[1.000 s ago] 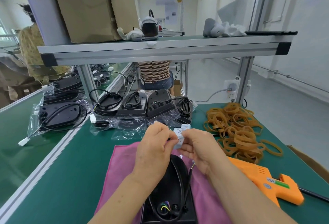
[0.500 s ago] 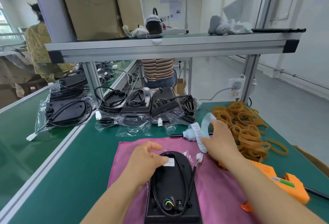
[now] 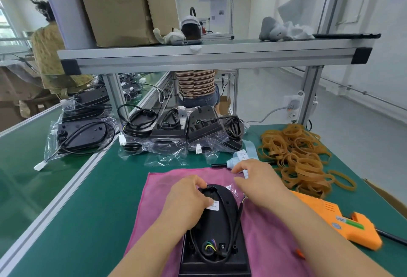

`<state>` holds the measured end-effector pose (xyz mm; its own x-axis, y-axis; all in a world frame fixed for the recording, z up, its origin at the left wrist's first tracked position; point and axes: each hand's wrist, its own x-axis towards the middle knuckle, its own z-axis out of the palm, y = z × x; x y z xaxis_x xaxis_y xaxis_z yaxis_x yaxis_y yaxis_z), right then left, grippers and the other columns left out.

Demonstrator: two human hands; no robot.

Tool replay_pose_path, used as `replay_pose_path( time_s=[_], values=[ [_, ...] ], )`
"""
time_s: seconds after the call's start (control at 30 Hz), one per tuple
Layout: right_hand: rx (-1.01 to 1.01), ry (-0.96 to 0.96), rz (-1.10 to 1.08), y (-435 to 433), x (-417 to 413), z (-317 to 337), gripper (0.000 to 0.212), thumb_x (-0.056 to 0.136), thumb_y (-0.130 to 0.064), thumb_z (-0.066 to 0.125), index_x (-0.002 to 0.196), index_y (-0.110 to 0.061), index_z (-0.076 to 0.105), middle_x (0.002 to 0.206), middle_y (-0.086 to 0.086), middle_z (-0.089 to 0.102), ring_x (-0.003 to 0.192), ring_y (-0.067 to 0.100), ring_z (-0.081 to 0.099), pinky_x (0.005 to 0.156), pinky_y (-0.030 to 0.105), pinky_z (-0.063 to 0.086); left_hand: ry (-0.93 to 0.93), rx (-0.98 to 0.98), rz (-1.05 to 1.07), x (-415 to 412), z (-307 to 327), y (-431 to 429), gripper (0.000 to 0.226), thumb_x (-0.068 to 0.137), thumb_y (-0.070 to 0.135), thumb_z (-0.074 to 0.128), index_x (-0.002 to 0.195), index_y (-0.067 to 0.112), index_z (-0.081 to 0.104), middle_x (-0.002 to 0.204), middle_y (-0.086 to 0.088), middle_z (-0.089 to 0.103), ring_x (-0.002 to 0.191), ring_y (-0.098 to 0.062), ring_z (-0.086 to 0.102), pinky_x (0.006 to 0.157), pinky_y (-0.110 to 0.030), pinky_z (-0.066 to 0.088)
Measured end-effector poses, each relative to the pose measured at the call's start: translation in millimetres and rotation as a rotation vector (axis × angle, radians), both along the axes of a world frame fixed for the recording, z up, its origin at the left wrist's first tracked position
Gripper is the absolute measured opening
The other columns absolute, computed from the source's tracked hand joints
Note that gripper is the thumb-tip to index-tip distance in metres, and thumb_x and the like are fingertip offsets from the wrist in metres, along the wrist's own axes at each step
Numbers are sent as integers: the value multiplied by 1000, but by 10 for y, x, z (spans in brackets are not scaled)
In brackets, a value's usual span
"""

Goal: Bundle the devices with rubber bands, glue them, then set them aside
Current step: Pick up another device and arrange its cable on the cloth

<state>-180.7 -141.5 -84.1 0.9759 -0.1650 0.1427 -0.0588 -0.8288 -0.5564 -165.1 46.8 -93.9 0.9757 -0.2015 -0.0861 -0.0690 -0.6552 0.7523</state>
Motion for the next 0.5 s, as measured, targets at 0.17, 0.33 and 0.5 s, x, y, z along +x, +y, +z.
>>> replay_pose_path(
  time_s=[0.17, 0.33, 0.5],
  values=[
    [6, 17, 74, 169, -40, -56, 27, 84, -30, 67, 110, -26, 67, 123, -5, 60, 116, 14, 53, 98, 31, 43, -64, 107, 24, -43, 13, -36, 29, 77, 19, 74, 94, 35, 56, 84, 7, 71, 86, -15, 68, 80, -37, 57],
    [-14, 37, 102, 333, -66, -163, 27, 81, -36, 72, 104, -22, 68, 113, -2, 58, 105, 16, 54, 90, 33, 47, -123, 176, 34, -60, -9, -54, 29, 77, 24, 72, 97, 36, 55, 90, 7, 71, 88, -18, 68, 79, -38, 57],
    [-21, 37, 82, 365, -73, -196, 32, 81, -35, 73, 111, -24, 66, 118, -3, 56, 110, 14, 52, 92, 29, 45, -193, 299, 0, -27, -60, -77, 40, 80, 31, 72, 117, 33, 57, 101, 7, 71, 97, -17, 66, 79, -32, 55]
  ],
)
